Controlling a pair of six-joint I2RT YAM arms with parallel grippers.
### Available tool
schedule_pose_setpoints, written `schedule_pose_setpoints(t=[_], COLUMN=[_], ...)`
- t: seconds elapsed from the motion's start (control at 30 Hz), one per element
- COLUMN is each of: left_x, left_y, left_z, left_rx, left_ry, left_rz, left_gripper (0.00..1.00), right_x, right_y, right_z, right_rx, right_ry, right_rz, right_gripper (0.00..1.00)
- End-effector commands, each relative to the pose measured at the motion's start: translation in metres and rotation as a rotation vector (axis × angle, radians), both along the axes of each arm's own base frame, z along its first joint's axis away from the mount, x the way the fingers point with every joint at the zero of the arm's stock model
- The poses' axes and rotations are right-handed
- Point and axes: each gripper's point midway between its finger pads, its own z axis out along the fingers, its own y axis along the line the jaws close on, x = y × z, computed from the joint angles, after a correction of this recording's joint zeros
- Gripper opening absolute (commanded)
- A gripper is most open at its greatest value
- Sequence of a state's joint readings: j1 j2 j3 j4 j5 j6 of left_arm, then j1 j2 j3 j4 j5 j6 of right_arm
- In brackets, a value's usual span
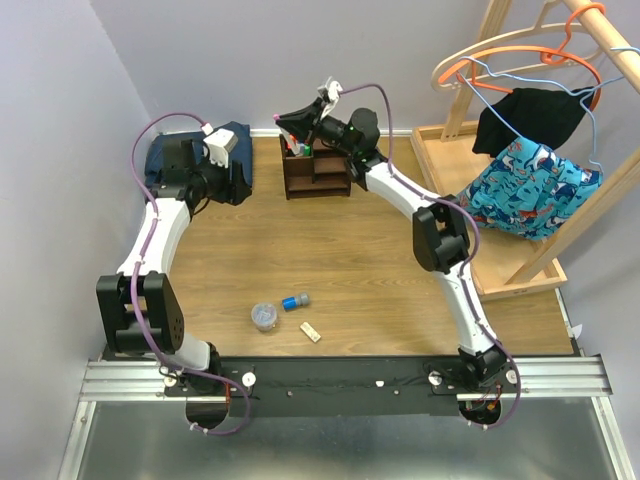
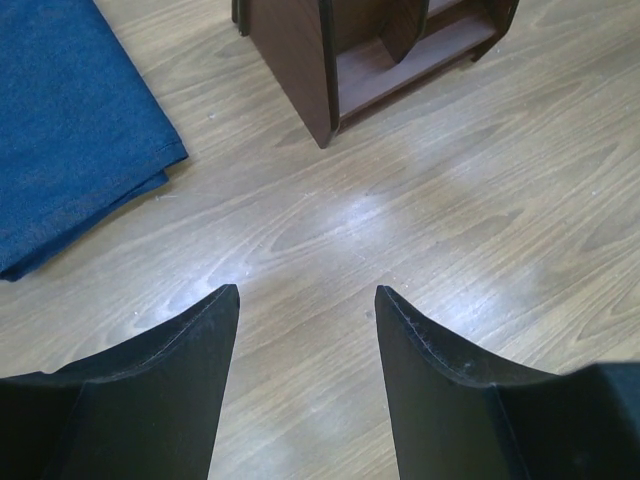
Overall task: Sort the stationery into containers
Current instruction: Place the pen in the storage box.
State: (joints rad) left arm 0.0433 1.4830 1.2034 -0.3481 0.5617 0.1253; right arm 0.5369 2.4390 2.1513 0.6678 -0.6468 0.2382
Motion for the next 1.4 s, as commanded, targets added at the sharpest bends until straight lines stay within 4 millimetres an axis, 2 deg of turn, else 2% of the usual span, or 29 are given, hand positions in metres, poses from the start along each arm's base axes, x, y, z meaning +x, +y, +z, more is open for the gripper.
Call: schedule_pose_setpoints(t=[0.0, 0.03, 0.3, 0.33, 0.37, 0.4, 0.57, 0.73, 0.93, 0.97, 1.0, 1.07, 1.17, 1.2, 1.23, 1.37], left_x=[-0.005, -0.003, 0.003, 0.002, 0.002, 0.003, 0.001, -0.005, -0.012, -0.013, -0.013, -0.013, -0.013, -0.013, -0.014, -0.017], left_y=[-0.003, -0.002, -0.004, -0.015, -0.016, -0.017, -0.024, -0.024, -0.03, -0.031, -0.031, -0.031, -0.032, -0.033, -0.033, -0.034], left_z=[-0.012, -0.011, -0.017, -0.016, -0.018, -0.017, -0.015, -0.016, -0.016, -0.014, -0.014, -0.012, -0.008, -0.007, -0.008, -0.004], left_rx=[0.056, 0.061, 0.11, 0.118, 0.124, 0.129, 0.136, 0.162, 0.155, 0.155, 0.154, 0.153, 0.145, 0.141, 0.138, 0.13], left_ry=[0.075, 0.079, 0.087, 0.081, 0.082, 0.077, 0.071, 0.068, 0.062, 0.058, 0.054, 0.05, 0.036, 0.032, 0.032, 0.016], left_rz=[-0.055, -0.051, -0.061, -0.088, -0.093, -0.094, -0.111, -0.115, -0.124, -0.123, -0.126, -0.123, -0.124, -0.126, -0.126, -0.128], left_gripper=[0.66, 0.66, 0.66, 0.66, 0.66, 0.66, 0.66, 0.66, 0.66, 0.66, 0.66, 0.66, 0.66, 0.66, 0.66, 0.66], right_x=[0.005, 0.009, 0.023, 0.025, 0.029, 0.034, 0.052, 0.055, 0.052, 0.051, 0.049, 0.046, 0.041, 0.041, 0.038, 0.034], right_y=[-0.01, -0.008, -0.005, -0.005, -0.007, -0.005, -0.002, -0.001, -0.003, -0.003, -0.006, -0.009, -0.012, -0.015, -0.016, -0.02], right_z=[0.025, 0.016, -0.014, -0.018, -0.016, -0.029, -0.05, -0.072, -0.088, -0.099, -0.093, -0.094, -0.1, -0.108, -0.1, -0.095], right_rx=[0.155, 0.155, 0.141, 0.134, 0.138, 0.127, 0.093, 0.05, -0.001, -0.018, -0.019, -0.03, -0.052, -0.066, -0.063, -0.074], right_ry=[-0.104, -0.095, -0.136, -0.146, -0.157, -0.15, -0.171, -0.175, -0.169, -0.154, -0.162, -0.179, -0.166, -0.151, -0.161, -0.158], right_rz=[-0.02, -0.018, -0.038, -0.048, -0.061, -0.071, -0.117, -0.13, -0.137, -0.137, -0.144, -0.154, -0.163, -0.167, -0.169, -0.174], right_gripper=[0.1, 0.1, 0.1, 0.1, 0.1, 0.1, 0.08, 0.08, 0.08, 0.09, 0.09, 0.09, 0.09, 0.09, 0.09, 0.1])
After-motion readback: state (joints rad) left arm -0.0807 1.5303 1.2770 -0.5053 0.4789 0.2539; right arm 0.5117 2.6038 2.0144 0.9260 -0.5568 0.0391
